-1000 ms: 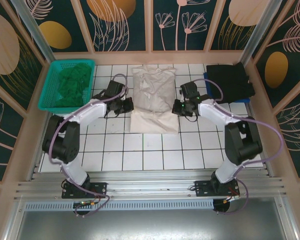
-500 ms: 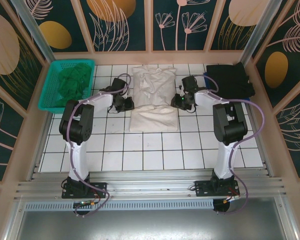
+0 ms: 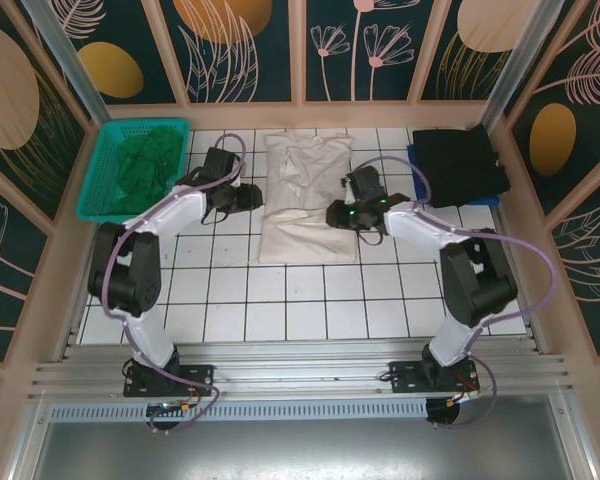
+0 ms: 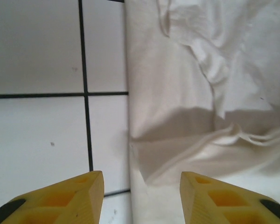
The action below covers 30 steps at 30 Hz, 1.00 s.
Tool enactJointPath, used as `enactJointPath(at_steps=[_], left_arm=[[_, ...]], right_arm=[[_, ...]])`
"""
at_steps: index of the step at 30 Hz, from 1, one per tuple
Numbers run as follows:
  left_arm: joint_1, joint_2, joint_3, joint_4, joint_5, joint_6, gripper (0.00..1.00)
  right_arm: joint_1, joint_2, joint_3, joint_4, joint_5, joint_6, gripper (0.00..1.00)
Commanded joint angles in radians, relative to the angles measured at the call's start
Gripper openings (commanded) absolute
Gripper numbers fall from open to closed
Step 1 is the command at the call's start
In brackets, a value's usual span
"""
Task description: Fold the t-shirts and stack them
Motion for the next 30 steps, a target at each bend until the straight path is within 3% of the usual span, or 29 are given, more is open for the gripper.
enactJointPath(at_steps=[1,10,15,20,25,30], left_arm=[[-0.066,-0.057,-0.097,0.052,0.008,-0.015,0.47],[-0.133,-0.098,-0.252,0.136,0.024,-0.048,0.45],[-0.135,-0.022,-0.189,0.110,0.010,-0.012,0.45],[-0.136,0.099,-0.050,0.075,0.010,0.030,0.45],[-0.135,0.144,-0.057,0.051,-0.008,0.029,0.45],[-0.135,0.093,-0.172,0.058,-0.051,-0.008,0.48]], right_arm=[[0.016,0.125,0.074,0.019,0.006,0.002,0.26],[-0.001,0.386,0.405,-0.097,0.019,-0.035,0.23],[-0.023,0.489,0.533,-0.153,0.023,-0.040,0.22],[-0.034,0.490,0.601,-0.200,0.044,-0.058,0.22],[-0.027,0.329,0.487,-0.186,0.096,-0.046,0.24],[0.021,0.106,0.143,-0.067,0.084,0.014,0.26]])
